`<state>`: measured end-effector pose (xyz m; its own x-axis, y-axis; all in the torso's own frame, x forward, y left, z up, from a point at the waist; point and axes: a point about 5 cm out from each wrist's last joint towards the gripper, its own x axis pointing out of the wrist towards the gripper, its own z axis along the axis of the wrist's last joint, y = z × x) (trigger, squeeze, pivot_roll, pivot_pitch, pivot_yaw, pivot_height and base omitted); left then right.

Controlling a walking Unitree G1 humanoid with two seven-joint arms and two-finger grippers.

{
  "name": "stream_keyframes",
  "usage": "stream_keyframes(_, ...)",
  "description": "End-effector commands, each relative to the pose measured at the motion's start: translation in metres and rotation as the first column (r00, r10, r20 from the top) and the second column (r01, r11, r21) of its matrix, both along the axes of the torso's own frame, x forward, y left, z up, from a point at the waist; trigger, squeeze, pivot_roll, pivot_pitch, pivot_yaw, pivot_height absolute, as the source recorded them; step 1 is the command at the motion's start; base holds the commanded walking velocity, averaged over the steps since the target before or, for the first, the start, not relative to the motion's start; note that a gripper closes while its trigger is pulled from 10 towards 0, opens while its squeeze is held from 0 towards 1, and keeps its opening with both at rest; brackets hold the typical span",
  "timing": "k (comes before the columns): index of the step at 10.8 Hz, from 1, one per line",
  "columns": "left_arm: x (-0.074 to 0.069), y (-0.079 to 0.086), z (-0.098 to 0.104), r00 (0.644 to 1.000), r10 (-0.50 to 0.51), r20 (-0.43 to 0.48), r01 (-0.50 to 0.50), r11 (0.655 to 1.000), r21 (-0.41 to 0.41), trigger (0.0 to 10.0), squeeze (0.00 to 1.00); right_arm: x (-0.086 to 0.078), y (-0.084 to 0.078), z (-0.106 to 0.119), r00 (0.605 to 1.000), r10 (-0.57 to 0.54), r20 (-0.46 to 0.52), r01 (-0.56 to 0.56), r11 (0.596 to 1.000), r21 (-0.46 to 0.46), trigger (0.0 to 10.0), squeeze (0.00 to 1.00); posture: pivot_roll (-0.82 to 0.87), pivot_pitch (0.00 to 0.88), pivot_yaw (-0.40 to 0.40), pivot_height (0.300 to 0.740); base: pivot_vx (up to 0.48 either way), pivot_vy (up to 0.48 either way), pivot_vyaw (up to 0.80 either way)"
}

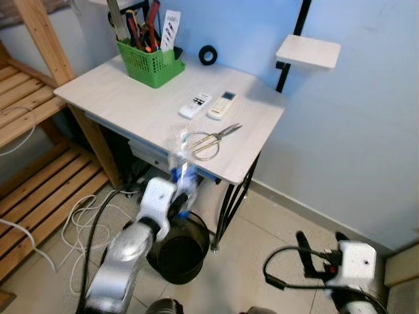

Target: Clean up the room

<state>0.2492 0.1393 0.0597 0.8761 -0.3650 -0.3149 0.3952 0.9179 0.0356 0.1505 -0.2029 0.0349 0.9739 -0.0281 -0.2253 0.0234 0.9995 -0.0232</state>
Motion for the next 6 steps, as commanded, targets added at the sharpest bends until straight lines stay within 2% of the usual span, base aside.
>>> stream_keyframes(1, -0.003, -0.002, 0.005, 1.000, -0.028, -0.001, 0.028, 1.000, 0.003, 10.0, 0.00, -0.001, -0.003, 0.004, 1.000, -0.002, 0.007, 0.002, 1.000, -0.005, 10.0, 0.02, 0.00, 0.108, 0.005, 0.740, 0.000, 0.000, 0.00)
stream_keyframes(3, -0.001, 0.005, -0.015, 0.982, 0.040, -0.186, -0.040, 0.999, 0.001, 10.0, 0.00, -0.002, 0.002, 0.000, 1.000, 0.028, -0.010, -0.028, 1.000, 0.003, 10.0, 0.02, 0.00, 0.110, -0.001, 0.740, 0.000, 0.000, 0.00)
stream_keyframes(4, 0.000, 0.008, -0.017, 0.970, 0.071, -0.231, -0.075, 0.997, -0.006, 10.0, 0.00, -0.003, 0.003, 0.001, 0.999, 0.036, -0.015, -0.036, 0.999, 0.004, 10.0, 0.02, 0.00, 0.114, -0.003, 0.740, 0.000, 0.000, 0.00)
stream_keyframes(6, -0.009, 0.012, -0.025, 0.938, 0.119, -0.325, -0.136, 0.990, -0.032, 10.0, 0.00, -0.008, 0.000, 0.000, 0.999, 0.034, -0.028, -0.034, 0.999, 0.000, 10.0, 0.02, -0.01, 0.117, -0.008, 0.740, 0.000, 0.000, 0.00)
